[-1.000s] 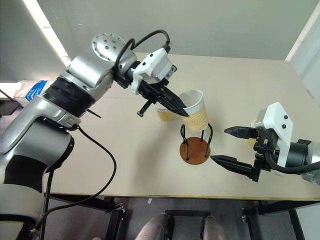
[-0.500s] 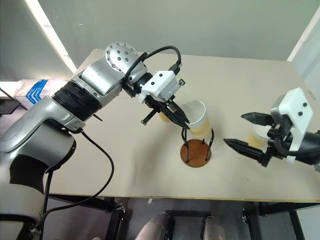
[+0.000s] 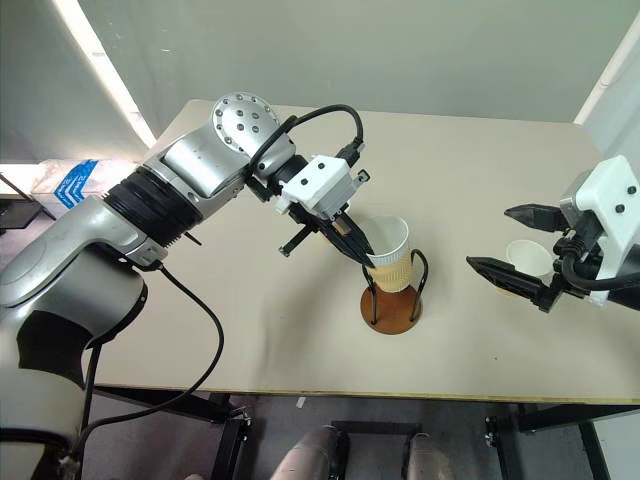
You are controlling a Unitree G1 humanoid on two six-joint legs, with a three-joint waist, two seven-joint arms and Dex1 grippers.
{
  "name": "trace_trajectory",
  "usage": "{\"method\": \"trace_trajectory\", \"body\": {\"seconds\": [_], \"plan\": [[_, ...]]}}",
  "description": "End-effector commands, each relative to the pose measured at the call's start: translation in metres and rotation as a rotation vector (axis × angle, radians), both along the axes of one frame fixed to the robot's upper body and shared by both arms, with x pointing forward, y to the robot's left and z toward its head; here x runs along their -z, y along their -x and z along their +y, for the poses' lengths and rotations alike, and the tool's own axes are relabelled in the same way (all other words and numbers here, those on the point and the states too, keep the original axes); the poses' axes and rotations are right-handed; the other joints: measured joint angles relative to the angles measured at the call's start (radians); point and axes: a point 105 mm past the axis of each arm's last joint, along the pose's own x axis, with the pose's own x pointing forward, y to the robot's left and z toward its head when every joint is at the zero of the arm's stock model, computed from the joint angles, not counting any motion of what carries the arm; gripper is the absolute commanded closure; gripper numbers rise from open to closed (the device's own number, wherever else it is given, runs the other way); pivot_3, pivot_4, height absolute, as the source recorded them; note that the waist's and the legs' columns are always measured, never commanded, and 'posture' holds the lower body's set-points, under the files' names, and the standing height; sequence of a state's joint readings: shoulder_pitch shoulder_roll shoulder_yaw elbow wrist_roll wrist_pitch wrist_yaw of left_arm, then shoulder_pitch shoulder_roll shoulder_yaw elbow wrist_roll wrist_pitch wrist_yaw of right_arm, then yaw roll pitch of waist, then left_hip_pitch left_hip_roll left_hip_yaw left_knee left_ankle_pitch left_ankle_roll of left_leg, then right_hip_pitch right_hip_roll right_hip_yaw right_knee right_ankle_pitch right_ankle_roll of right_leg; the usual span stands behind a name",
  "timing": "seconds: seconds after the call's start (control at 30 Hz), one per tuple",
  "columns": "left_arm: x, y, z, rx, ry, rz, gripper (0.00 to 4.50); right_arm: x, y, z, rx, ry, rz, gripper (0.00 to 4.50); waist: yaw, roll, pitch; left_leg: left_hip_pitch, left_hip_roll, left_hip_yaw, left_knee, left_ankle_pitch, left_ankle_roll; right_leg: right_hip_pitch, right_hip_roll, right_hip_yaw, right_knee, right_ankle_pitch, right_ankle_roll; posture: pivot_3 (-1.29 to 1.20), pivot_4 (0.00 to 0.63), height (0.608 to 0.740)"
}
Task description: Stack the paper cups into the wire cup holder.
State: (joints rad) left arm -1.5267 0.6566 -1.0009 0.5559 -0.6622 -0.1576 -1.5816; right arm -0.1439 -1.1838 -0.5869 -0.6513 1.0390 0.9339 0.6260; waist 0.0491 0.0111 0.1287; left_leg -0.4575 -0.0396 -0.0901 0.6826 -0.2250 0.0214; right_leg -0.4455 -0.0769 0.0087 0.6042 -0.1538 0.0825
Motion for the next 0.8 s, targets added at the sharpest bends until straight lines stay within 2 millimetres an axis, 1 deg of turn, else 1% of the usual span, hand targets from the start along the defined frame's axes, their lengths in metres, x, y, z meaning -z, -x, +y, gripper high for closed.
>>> {"method": "trace_trajectory", "body": {"seconds": [0.03,0.1,0.13,0.3,0.4,0.47,0.57,0.63,0.67,0.8], "plan": [[-0.004,0.001,-0.001,0.033,-0.012,-0.035,4.31,-0.008,0.001,0.002,-0.013,0.01,-0.044,0.0,0.0,0.0,0.0,0.0,0.0,0.0,0.0,0.0,0.0,0.0,0.0,0.0,0.0,0.0,0.0,0.0,0.15,0.74],[-0.002,0.0,-0.002,0.032,-0.015,-0.038,3.93,-0.008,0.001,0.001,-0.01,0.013,-0.047,0.0,0.0,0.0,0.0,0.0,0.0,0.0,0.0,0.0,0.0,0.0,0.0,0.0,0.0,0.0,0.0,0.0,0.15,0.74],[-0.002,0.0,-0.002,0.032,-0.016,-0.038,3.64,-0.008,0.001,0.001,-0.006,0.016,-0.049,0.0,0.0,0.0,0.0,0.0,0.0,0.0,0.0,0.0,0.0,0.0,0.0,0.0,0.0,0.0,0.0,0.0,0.15,0.74],[-0.01,-0.002,-0.011,0.02,0.053,-0.016,1.87,-0.01,-0.006,-0.01,0.064,0.021,-0.068,0.0,0.0,0.0,0.0,0.0,0.0,0.0,0.0,0.0,0.0,0.0,0.0,0.0,0.0,0.0,0.0,0.0,0.15,0.74],[-0.021,-0.002,-0.012,0.011,0.113,-0.009,0.8,-0.01,-0.013,-0.017,0.105,0.051,-0.082,0.0,0.0,0.0,0.0,0.0,0.0,0.001,0.0,0.0,0.0,0.0,0.0,0.0,0.0,0.0,0.0,0.0,0.15,0.74],[-0.029,-0.001,-0.012,0.002,0.163,0.005,0.11,-0.006,-0.016,-0.022,0.125,0.102,-0.078,0.0,0.0,0.0,0.0,0.001,0.0,0.001,0.0,0.0,0.0,0.0,0.0,0.0,0.001,0.0,0.0,0.0,0.15,0.74],[-0.045,-0.002,-0.009,-0.027,0.253,0.04,0.05,0.004,-0.022,-0.031,0.152,0.185,-0.051,0.0,0.0,0.001,0.0,0.001,0.0,0.001,0.0,0.0,0.0,0.0,0.0,0.0,0.002,0.0,0.0,0.0,0.15,0.74],[-0.058,-0.009,0.002,-0.104,0.359,0.079,0.05,0.017,-0.028,-0.037,0.154,0.27,0.008,0.0,0.0,0.001,0.0,0.001,0.0,0.001,0.0,0.0,0.0,0.0,0.0,0.001,0.002,0.0,0.0,0.0,0.15,0.74],[-0.061,-0.011,0.006,-0.129,0.389,0.092,0.05,0.021,-0.029,-0.039,0.151,0.297,0.026,0.0,-0.001,0.002,-0.001,0.002,0.0,0.002,0.0,0.0,0.0,0.0,0.0,0.002,0.002,0.0,0.0,0.0,0.15,0.74],[-0.056,-0.02,0.027,-0.267,0.48,0.12,0.05,0.043,-0.039,-0.047,0.11,0.453,0.084,0.0,-0.006,0.004,-0.002,0.004,0.0,0.005,0.0,0.0,0.0,0.0,0.0,0.003,0.003,-0.001,0.002,0.0,0.15,0.74]]}}
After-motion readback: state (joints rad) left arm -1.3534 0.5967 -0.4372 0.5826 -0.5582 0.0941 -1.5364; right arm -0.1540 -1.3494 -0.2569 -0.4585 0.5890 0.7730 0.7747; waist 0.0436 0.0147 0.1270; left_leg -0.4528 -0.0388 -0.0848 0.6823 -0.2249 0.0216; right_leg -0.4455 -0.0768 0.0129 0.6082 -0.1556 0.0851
